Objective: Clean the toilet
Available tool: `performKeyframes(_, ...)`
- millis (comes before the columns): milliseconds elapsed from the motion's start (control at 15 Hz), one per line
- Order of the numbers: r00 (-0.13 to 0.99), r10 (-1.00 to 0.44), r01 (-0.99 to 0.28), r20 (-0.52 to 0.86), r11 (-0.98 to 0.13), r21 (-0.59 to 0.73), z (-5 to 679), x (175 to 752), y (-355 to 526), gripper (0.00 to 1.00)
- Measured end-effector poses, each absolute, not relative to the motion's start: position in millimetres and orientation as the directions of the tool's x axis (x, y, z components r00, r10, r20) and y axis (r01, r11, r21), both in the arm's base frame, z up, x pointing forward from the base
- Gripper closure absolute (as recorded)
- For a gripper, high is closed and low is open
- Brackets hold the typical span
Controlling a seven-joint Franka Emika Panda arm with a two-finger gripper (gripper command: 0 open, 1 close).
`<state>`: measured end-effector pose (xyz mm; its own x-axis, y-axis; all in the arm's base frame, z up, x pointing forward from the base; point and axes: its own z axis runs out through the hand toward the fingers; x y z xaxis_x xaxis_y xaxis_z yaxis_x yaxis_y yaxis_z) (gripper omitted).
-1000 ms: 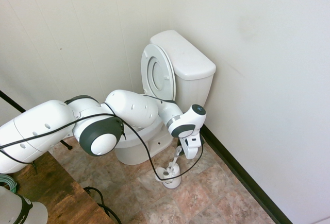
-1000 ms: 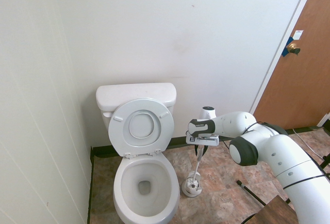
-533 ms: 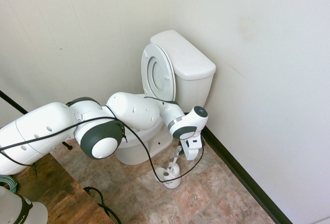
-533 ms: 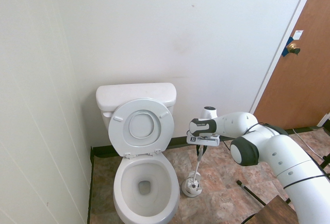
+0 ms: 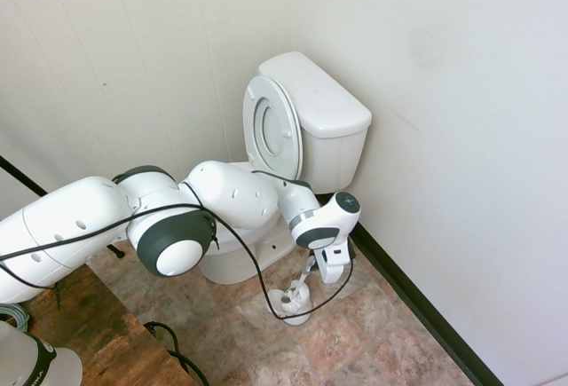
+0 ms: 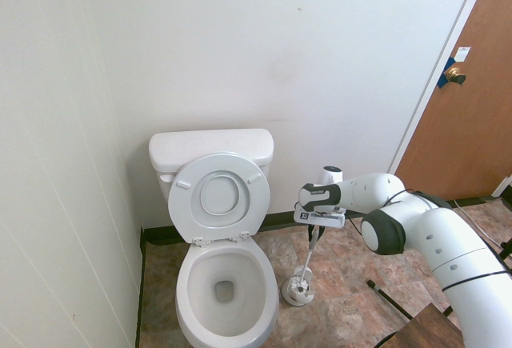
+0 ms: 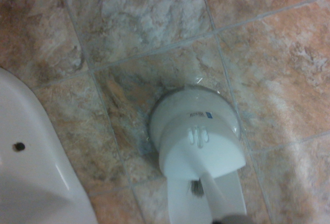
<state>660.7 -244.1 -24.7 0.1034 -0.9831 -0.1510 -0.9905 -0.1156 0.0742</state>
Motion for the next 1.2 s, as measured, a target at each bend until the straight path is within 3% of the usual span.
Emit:
performKeyframes(667,0.108,-0.990,-0.994,-0.090,-0.106,-0.030,-3,594,-220,1.00)
performKeyframes(1200,0.116,-0.992,-0.991,-0.052,-0.112,-0.071,131,536,-227,1.00)
